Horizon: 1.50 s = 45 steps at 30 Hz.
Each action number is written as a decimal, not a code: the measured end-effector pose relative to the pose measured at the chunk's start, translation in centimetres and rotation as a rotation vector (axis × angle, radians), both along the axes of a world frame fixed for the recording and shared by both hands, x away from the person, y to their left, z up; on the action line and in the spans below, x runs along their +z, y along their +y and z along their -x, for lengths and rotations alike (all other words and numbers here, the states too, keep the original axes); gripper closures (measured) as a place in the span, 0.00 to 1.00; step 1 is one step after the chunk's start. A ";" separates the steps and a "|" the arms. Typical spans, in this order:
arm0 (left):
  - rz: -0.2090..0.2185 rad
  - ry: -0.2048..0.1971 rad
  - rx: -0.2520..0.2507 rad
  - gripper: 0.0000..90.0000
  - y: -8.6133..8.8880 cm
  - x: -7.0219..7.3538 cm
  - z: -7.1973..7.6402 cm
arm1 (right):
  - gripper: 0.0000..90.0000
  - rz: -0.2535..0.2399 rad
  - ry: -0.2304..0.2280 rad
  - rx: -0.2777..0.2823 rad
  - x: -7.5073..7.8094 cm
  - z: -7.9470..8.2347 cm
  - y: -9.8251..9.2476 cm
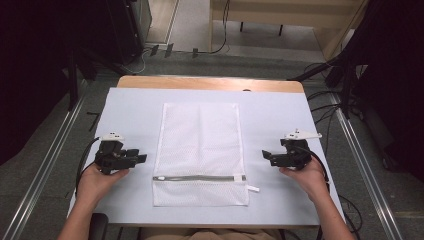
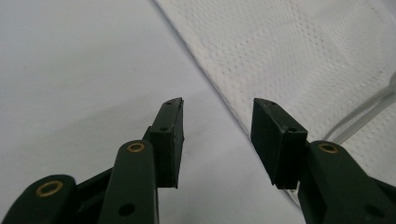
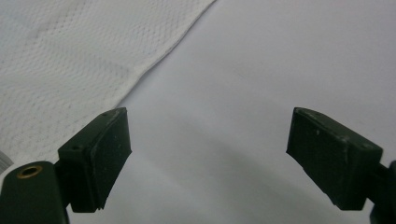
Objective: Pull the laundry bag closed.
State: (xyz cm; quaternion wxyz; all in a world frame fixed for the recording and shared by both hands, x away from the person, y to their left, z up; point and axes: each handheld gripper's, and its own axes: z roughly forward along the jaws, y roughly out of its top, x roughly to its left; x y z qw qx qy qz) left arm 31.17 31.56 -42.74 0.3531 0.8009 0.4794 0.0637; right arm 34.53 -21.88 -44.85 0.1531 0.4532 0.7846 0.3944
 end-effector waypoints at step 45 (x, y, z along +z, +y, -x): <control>0.009 0.038 0.006 0.47 -0.1 0.3 -0.1 | 0.46 0.005 0.038 0.034 0.4 0.4 0.5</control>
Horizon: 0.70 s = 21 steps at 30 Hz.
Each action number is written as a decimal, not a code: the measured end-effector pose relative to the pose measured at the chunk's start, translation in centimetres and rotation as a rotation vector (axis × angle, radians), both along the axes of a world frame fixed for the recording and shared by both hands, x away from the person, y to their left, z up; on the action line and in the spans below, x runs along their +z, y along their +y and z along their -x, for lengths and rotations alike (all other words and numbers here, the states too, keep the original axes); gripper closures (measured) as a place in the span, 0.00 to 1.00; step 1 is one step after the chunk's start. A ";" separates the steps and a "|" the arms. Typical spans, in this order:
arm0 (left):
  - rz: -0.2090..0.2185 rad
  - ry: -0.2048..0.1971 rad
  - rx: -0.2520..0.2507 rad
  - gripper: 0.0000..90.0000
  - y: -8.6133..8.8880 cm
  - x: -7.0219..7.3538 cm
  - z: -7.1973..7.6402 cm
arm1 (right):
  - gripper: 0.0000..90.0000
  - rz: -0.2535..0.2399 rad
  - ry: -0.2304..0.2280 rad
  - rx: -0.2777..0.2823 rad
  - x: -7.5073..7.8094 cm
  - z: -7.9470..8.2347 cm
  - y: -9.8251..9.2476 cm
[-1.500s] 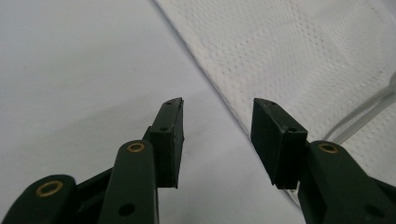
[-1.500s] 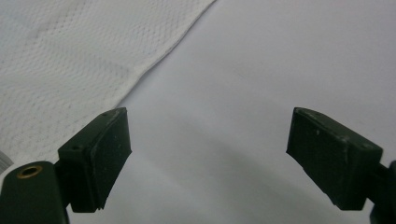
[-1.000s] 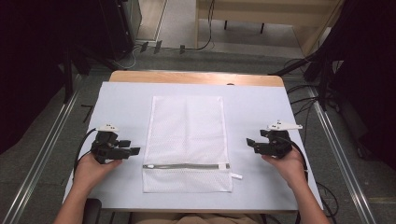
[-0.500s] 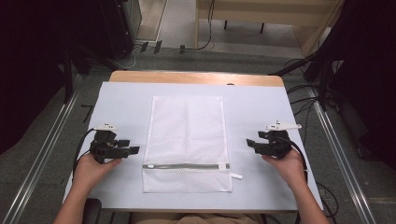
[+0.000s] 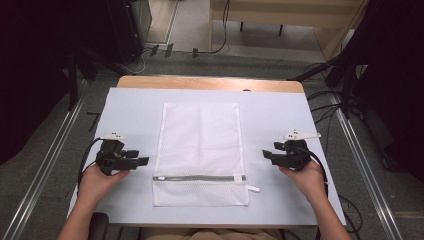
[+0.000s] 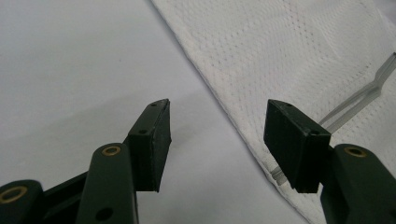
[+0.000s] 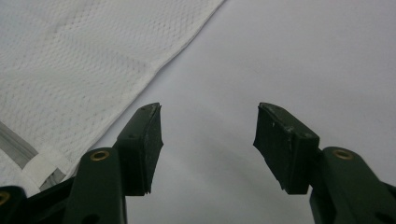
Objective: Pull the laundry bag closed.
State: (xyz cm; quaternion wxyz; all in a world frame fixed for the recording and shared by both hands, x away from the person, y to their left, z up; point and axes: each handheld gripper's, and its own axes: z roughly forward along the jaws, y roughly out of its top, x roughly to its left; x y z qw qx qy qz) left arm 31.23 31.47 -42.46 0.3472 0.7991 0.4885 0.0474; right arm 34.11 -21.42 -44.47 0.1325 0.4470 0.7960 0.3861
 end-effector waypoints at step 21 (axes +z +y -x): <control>0.006 0.000 0.006 0.46 0.1 0.0 0.0 | 0.50 -0.009 0.003 0.099 0.6 1.0 2.8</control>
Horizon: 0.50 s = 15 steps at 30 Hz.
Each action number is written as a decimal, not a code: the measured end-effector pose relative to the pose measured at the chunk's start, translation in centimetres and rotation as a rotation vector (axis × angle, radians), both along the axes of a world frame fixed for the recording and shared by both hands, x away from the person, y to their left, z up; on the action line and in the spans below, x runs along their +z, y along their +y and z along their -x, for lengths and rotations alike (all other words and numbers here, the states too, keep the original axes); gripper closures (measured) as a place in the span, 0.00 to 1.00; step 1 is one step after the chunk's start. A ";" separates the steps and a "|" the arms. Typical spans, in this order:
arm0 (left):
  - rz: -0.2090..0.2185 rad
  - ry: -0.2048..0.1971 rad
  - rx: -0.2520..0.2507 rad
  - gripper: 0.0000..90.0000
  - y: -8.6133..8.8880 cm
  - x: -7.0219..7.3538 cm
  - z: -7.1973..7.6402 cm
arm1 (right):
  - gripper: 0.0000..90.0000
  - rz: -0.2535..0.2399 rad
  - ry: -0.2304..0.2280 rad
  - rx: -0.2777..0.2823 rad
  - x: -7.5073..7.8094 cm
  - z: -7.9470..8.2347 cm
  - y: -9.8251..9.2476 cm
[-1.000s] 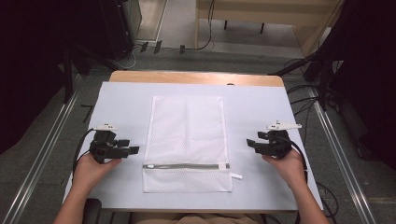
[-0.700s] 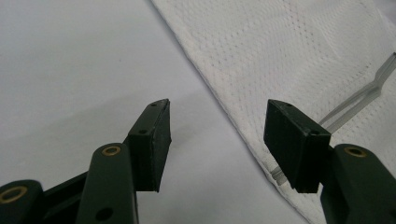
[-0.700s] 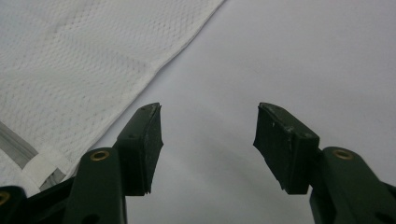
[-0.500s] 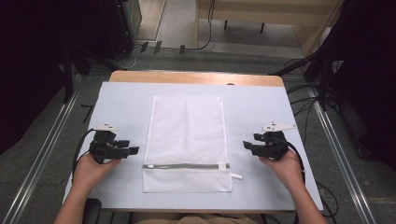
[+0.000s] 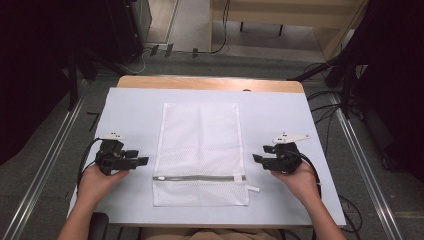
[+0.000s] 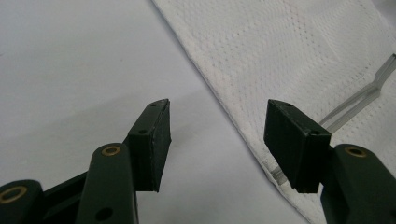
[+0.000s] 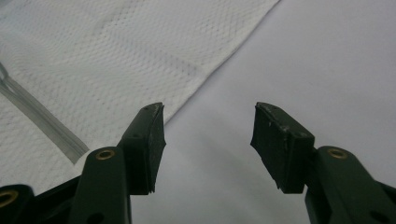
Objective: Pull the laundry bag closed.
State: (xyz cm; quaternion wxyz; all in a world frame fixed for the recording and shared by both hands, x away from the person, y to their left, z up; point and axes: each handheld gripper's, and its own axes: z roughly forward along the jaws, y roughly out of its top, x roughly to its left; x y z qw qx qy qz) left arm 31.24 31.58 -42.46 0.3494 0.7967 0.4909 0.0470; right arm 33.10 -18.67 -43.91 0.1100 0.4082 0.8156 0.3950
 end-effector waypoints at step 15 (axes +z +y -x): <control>0.004 -0.013 0.008 0.47 0.3 0.2 0.2 | 0.58 -0.010 -0.009 0.029 0.8 0.4 2.0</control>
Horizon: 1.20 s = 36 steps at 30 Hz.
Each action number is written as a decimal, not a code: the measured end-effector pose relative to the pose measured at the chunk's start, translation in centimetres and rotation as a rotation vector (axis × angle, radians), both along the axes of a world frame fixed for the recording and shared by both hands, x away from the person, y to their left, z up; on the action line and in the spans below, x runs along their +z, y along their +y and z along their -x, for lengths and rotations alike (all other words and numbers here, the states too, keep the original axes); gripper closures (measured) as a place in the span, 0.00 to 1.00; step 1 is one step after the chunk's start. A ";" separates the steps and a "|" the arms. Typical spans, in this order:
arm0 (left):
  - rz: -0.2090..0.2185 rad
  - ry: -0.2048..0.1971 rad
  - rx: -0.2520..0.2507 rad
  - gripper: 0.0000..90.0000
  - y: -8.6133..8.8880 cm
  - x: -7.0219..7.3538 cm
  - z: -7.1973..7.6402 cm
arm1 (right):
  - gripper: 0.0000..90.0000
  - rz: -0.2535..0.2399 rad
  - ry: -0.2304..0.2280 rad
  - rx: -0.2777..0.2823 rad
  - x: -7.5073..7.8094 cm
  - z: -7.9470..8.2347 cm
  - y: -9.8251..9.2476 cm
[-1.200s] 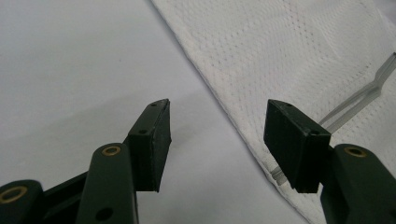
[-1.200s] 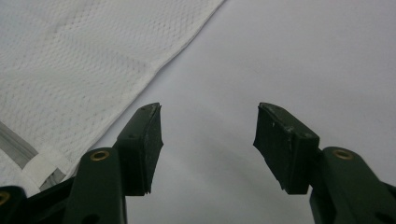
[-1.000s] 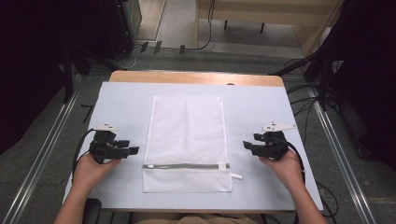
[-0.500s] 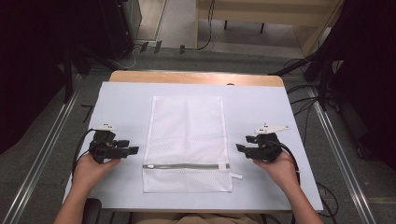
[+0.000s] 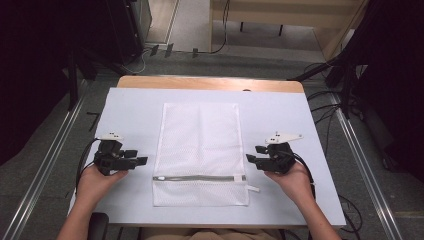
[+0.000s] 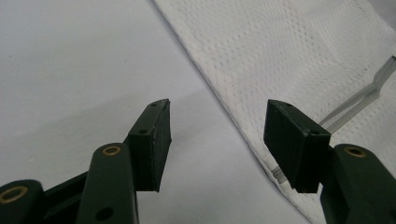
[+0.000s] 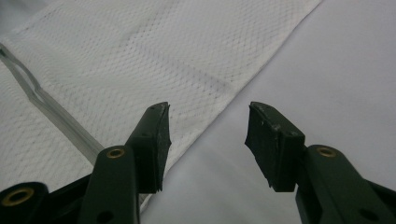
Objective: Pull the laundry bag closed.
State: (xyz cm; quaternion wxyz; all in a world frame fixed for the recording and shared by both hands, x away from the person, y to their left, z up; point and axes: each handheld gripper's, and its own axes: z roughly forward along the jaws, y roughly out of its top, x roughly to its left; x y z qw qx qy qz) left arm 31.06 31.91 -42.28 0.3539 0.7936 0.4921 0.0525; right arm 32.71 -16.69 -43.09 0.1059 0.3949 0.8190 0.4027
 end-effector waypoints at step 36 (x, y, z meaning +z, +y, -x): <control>0.009 -0.026 0.006 0.46 0.2 0.1 0.0 | 0.71 -0.031 0.027 0.181 1.2 0.7 7.1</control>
